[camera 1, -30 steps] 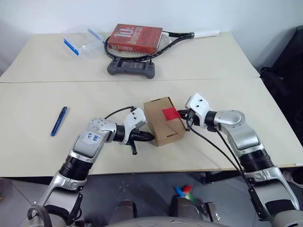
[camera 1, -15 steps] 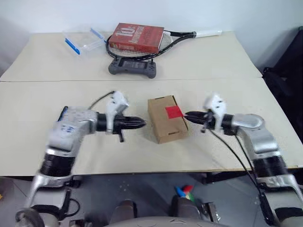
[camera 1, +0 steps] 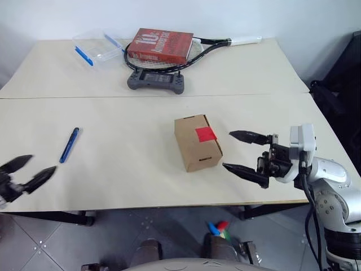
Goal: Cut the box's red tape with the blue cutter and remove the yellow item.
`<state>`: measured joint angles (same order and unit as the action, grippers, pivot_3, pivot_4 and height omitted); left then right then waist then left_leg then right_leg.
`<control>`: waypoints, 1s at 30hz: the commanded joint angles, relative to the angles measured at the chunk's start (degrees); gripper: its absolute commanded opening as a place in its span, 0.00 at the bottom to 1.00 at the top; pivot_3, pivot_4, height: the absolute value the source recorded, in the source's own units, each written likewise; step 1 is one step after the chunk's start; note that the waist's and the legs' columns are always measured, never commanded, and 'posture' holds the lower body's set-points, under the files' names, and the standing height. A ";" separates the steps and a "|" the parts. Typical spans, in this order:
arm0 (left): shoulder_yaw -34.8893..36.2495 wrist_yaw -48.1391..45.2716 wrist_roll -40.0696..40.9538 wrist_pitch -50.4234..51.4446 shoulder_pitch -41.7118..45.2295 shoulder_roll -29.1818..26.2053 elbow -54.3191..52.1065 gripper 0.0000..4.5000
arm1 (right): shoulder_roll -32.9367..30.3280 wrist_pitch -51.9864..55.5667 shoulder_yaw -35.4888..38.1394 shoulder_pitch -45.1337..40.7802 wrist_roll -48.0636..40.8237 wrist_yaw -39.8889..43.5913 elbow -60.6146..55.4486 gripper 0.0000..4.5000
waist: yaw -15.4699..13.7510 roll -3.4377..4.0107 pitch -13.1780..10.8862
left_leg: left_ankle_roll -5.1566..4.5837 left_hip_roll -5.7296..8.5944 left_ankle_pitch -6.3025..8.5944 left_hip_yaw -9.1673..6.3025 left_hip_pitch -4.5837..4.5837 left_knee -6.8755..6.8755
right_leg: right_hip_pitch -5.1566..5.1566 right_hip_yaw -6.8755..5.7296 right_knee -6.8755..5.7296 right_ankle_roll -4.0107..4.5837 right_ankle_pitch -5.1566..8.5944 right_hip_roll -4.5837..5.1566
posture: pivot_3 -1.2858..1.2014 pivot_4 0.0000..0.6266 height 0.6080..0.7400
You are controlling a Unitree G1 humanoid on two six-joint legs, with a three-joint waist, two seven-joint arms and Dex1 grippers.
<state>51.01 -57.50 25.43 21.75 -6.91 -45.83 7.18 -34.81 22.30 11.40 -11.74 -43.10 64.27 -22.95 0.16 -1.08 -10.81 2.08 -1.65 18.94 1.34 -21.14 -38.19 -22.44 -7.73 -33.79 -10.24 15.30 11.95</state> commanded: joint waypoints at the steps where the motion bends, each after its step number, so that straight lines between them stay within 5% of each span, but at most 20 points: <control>1: 9.01 0.44 0.22 -3.71 -7.32 -1.79 8.40 1.00 | 1.73 -2.80 -3.39 2.34 -1.16 1.16 -6.79 1.00 | -0.01 -0.04 0.02 | 0.02 -0.04 0.01 0.01 0.00 0.01 | -0.02 0.01 0.00 0.02 0.00 -0.04 | 0.52 0.24 1.00; 4: 13.42 -0.05 -0.41 -8.25 -14.97 -2.04 15.47 1.00 | 3.96 -5.99 -5.16 3.57 0.73 -0.13 -8.82 1.00 | 0.56 -0.05 0.03 | 0.16 -0.27 0.17 0.12 0.08 0.06 | -0.09 0.10 -0.01 0.16 0.07 -0.27 | 0.52 0.24 1.00; 8: 12.46 0.07 2.63 -9.01 -16.22 -0.86 12.01 1.00 | 3.64 -9.19 -3.71 3.63 2.24 -0.92 -7.91 1.00 | -0.62 -0.21 0.13 | 0.13 -0.30 0.21 0.17 0.06 0.02 | -0.13 0.13 -0.01 0.17 0.07 -0.28 | 0.52 0.24 1.00; 17: -5.31 13.38 0.27 -4.51 -2.24 3.00 -4.23 1.00 | 0.34 -6.37 -3.34 1.67 -1.17 -1.52 -7.37 1.00 | -1.48 -0.31 0.19 | 0.15 -0.38 0.21 0.15 0.07 -0.11 | -0.08 0.14 -0.09 0.29 0.03 -0.35 | 0.52 0.24 1.00; 22: -13.00 26.14 -4.23 -0.48 7.42 6.02 -0.68 1.00 | 0.92 -6.21 -4.78 -0.49 -0.53 -2.58 -7.55 1.00 | 0.13 -0.29 0.18 | 0.17 -0.40 0.22 0.21 0.11 -0.02 | -0.13 0.18 -0.08 0.30 0.02 -0.41 | 0.52 0.24 1.00; 30: -20.82 29.17 -8.94 -2.28 12.68 5.80 7.96 1.00 | 0.89 -6.98 -5.67 -0.50 1.37 -4.26 -7.62 1.00 | -0.07 -0.29 0.20 | 0.17 -0.40 0.23 0.26 0.11 -0.05 | -0.16 0.18 -0.07 0.30 0.02 -0.40 | 0.52 0.24 1.00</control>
<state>31.65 -29.40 18.76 20.39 5.70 -39.04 12.54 -33.70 16.27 5.01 -12.52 -41.94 60.63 -29.04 0.09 -1.37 -10.61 2.25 -2.05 19.17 1.60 -21.02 -38.25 -22.59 -7.55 -33.87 -9.94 15.33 11.54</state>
